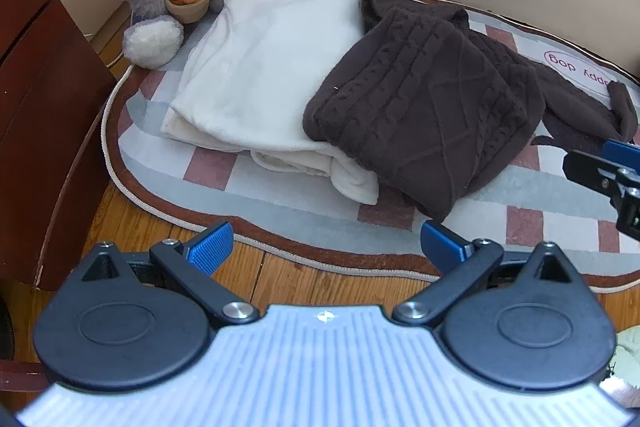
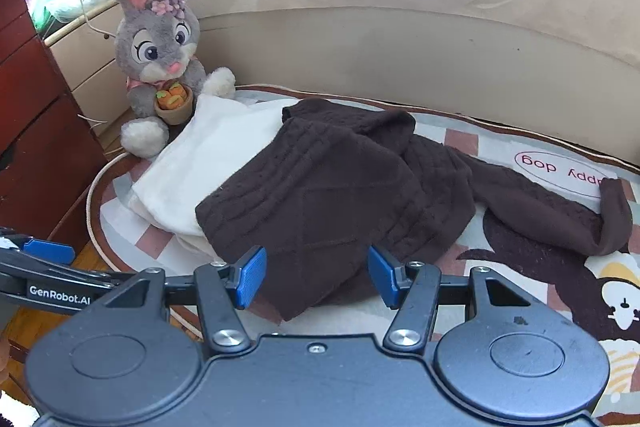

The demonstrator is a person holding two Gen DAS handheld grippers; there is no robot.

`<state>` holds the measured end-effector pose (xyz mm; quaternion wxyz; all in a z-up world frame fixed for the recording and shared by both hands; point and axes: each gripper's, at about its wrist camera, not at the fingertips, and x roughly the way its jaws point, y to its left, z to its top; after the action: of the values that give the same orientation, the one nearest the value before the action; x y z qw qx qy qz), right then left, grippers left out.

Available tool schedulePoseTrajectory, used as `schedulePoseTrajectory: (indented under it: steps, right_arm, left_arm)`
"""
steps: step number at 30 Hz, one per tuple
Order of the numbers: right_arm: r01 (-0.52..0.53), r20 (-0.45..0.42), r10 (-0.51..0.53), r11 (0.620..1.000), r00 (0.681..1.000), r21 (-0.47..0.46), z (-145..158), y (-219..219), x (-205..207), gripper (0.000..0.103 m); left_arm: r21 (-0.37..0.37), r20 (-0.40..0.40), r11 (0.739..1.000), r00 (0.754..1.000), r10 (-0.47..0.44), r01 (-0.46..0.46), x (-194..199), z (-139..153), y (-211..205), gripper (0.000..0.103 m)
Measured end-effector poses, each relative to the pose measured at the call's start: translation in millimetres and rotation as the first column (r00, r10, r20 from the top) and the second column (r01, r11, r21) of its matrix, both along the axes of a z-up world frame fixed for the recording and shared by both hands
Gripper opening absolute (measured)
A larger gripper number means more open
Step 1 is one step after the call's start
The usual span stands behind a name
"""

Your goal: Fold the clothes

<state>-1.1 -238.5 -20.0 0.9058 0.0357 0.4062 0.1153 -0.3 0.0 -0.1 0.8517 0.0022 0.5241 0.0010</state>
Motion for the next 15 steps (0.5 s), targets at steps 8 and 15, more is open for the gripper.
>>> schedulePoseTrajectory:
  steps: [8, 15]
  right_arm:
    - [-0.004, -0.004, 0.004, 0.999, 1.000, -0.034, -5.8, -1.6, 1.2, 0.062]
    - [-0.006, -0.008, 0.006, 0.999, 1.000, -0.036, -10.6, -3.0, 2.5, 0.062]
  left_arm:
    - [-0.007, 0.002, 1.000, 1.000, -0.009, 0.009, -2.0, -0.8, 0.2, 0.102]
    - [-0.013, -0.001, 1.000, 1.000, -0.008, 0.007, -1.0, -3.4, 0.3, 0.102]
